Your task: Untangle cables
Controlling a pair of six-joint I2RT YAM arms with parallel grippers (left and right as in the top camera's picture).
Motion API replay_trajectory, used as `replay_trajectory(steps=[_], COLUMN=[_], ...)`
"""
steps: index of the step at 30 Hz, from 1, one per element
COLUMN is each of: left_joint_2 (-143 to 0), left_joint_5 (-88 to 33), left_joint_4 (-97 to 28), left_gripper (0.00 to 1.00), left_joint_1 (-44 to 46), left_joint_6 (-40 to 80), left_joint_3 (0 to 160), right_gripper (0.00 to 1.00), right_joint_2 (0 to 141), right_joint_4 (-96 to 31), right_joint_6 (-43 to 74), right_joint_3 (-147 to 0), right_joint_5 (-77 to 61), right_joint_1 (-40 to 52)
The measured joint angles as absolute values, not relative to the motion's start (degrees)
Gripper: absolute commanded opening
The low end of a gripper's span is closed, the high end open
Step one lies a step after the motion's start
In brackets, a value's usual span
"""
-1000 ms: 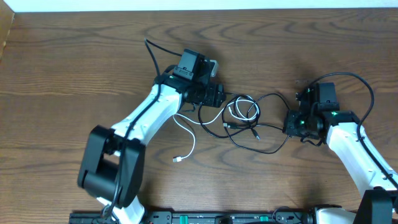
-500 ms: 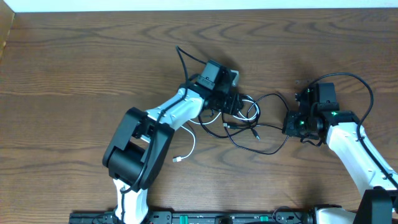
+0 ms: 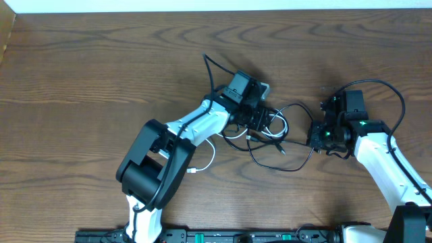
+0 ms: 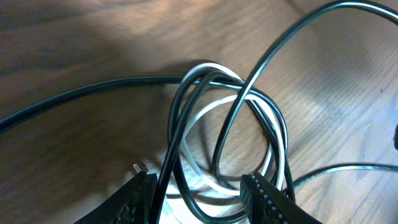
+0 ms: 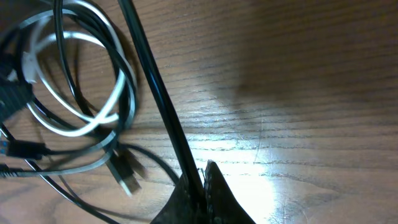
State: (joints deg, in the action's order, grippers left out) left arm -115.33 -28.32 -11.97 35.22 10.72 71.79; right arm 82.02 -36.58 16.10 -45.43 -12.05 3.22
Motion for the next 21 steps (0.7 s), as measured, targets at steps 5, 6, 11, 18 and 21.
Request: replay_trajectory(steps=[5, 6, 11, 18, 21], left_joint_2=[-115.44, -115.55, -115.87, -115.87, -115.59], left_joint_5=[-25.65, -25.10, -23.62, -23.22, -23.22], left_joint_4=[-13.23, -13.34, -13.82, -14.79, -16.10], left_gripper=[0.42, 0.37, 0.15, 0.08, 0.08], left_joint_1=[37.69, 38.09, 38.70, 38.50, 37.74], left_joint_6=[10.72, 10.70, 10.72, 10.70, 10.72], left_joint_3=[71.77, 71.77, 71.75, 71.72, 71.72], right_gripper=[0.01, 0.01, 0.01, 0.09, 0.40], right_joint_2=[82.02, 82.02, 82.02, 82.02, 82.02], right_joint_4=[-37.01, -37.06, -37.10, -37.10, -37.08], right_joint_6=[16.08, 16.08, 16.08, 16.05, 15.27], right_joint_3=[-45.43, -45.43, -45.43, -45.43, -45.43], right_joint_5=[-12.05, -12.05, -12.05, -12.03, -11.75], right_joint_1=[3.22, 3.22, 3.22, 3.22, 3.22])
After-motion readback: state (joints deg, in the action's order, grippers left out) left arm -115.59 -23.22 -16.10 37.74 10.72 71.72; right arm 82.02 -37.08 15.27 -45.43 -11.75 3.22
